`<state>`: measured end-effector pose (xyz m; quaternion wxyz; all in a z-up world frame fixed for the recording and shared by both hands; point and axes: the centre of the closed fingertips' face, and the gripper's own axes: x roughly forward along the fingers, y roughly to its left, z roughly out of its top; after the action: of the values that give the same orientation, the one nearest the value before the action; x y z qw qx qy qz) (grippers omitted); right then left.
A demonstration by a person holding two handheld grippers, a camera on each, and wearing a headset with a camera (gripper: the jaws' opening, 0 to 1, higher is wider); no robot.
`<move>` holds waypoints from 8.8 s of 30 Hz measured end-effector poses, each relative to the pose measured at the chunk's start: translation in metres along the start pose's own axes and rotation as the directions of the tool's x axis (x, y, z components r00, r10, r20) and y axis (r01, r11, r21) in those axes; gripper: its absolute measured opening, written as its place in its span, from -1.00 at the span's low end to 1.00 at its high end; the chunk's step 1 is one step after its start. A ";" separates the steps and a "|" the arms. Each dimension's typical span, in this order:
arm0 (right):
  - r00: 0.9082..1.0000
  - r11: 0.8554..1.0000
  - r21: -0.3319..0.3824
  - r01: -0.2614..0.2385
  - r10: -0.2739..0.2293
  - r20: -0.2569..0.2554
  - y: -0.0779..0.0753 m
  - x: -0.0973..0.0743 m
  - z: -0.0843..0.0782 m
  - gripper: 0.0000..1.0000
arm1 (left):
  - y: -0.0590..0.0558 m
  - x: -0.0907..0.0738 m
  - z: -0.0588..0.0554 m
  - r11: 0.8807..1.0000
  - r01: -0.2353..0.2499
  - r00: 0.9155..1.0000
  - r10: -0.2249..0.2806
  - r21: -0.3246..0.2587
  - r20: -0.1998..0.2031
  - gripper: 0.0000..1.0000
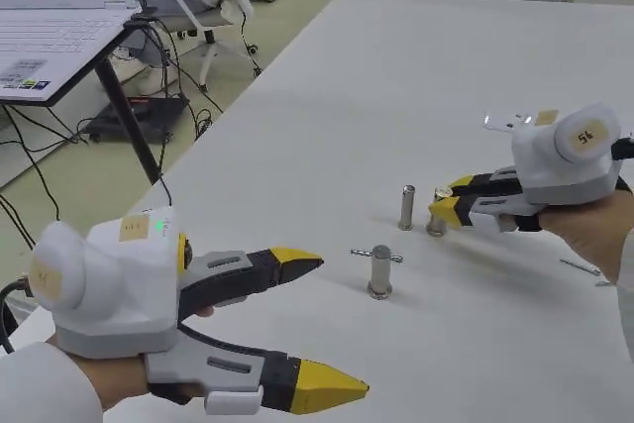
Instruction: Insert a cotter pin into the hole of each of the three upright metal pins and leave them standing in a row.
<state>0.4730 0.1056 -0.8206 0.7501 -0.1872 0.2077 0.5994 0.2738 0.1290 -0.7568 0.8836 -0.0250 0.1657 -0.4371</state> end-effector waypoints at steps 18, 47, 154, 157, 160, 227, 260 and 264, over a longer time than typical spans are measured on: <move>1.000 0.999 0.046 0.024 -0.024 0.003 0.013 -0.019 -0.003 -0.77 | -0.003 0.001 0.004 1.000 0.003 1.000 -0.003 0.007 0.008 0.52; 0.997 0.990 0.115 0.080 -0.081 0.011 0.072 -0.085 -0.013 -0.77 | -0.023 0.011 0.011 0.999 0.042 0.998 -0.043 0.035 0.037 0.49; 0.971 0.978 0.118 0.171 -0.147 -0.190 0.048 -0.179 -0.104 -0.40 | -0.032 0.025 0.000 0.997 0.072 0.997 -0.073 0.028 0.015 0.47; 0.966 0.980 0.099 0.172 -0.148 -0.213 0.037 -0.181 -0.105 -0.41 | -0.032 0.026 -0.001 0.997 0.074 0.997 -0.075 0.027 0.014 0.47; 0.960 0.983 0.079 0.166 -0.143 -0.241 0.029 -0.181 -0.107 -0.41 | -0.032 0.027 -0.002 0.997 0.075 0.997 -0.076 0.027 0.011 0.47; 0.786 0.952 -0.212 -0.219 0.044 -0.617 -0.020 -0.156 -0.149 -0.92 | -0.016 0.006 0.001 1.000 0.013 1.000 -0.013 0.026 -0.014 0.46; 0.826 0.949 -0.231 -0.215 0.050 -0.561 0.021 -0.179 -0.114 -0.96 | -0.023 0.013 0.012 0.998 0.033 0.999 -0.033 0.050 0.006 0.43; 0.833 0.945 -0.238 -0.225 0.060 -0.550 0.032 -0.182 -0.102 -0.96 | -0.026 0.016 0.014 0.997 0.043 0.999 -0.043 0.059 0.007 0.42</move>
<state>0.3977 -0.0915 -0.8105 0.5786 -0.4395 0.3311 0.6020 0.2673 0.0989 -0.7430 0.8751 -0.0040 0.1487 -0.4606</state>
